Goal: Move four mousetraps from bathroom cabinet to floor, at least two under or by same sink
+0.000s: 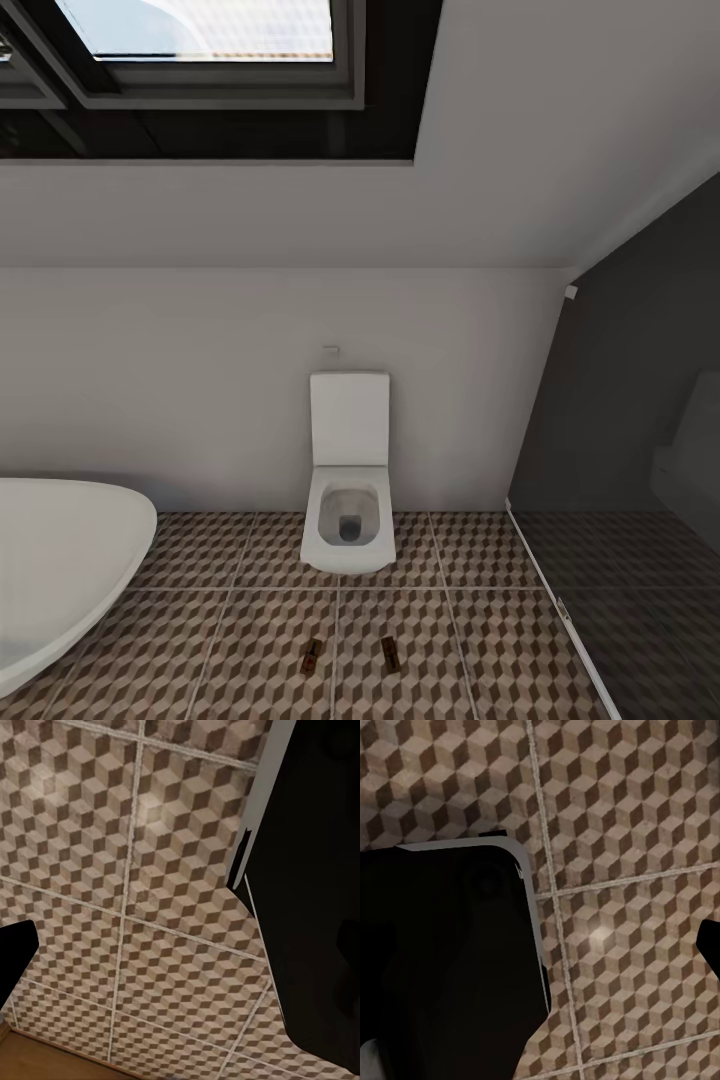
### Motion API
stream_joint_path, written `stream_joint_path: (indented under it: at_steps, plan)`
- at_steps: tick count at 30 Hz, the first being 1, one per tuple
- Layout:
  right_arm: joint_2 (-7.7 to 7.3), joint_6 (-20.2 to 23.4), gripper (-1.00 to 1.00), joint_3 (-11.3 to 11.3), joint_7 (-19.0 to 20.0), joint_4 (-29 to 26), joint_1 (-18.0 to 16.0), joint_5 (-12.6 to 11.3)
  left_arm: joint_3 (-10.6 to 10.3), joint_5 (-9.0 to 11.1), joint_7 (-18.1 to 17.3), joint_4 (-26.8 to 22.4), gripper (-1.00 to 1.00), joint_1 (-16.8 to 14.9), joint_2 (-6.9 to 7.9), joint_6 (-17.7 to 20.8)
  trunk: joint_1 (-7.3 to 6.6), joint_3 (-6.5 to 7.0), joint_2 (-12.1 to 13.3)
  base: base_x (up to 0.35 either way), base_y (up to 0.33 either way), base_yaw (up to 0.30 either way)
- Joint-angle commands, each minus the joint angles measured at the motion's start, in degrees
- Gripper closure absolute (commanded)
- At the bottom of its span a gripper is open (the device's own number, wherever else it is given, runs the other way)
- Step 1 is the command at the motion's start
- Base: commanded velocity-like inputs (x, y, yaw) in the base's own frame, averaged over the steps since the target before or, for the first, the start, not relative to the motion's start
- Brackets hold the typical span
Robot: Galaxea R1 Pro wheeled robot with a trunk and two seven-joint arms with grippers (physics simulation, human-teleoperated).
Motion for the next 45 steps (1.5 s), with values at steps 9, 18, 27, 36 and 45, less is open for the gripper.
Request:
stream_joint_path:
  at_steps: [9,18,27,36,45]
  plan:
    - [-0.02,-0.1,-1.0,0.5,-0.2,0.0,0.0,-0.4,-0.5,0.4,0.1,0.0,-1.0,0.0,-0.01,0.2,0.03,-0.13,-0.1,0.0,0.0,0.0]
    - [-0.02,-0.1,-1.0,0.5,-0.2,0.0,0.0,-0.4,-0.5,0.4,0.1,0.0,-1.0,0.0,-0.01,0.2,0.03,-0.13,-0.1,0.0,0.0,0.0]
    - [-0.02,-0.1,-1.0,0.5,-0.2,0.0,0.0,-0.4,-0.5,0.4,0.1,0.0,-1.0,0.0,-0.01,0.2,0.03,-0.13,-0.1,0.0,0.0,0.0]
    - [-0.02,-0.1,-1.0,0.5,-0.2,0.0,0.0,-0.4,-0.5,0.4,0.1,0.0,-1.0,0.0,-0.01,0.2,0.03,-0.13,-0.1,0.0,0.0,0.0]
    - [-0.02,-0.1,-1.0,0.5,-0.2,0.0,0.0,-0.4,-0.5,0.4,0.1,0.0,-1.0,0.0,-0.01,0.2,0.03,-0.13,-0.1,0.0,0.0,0.0]
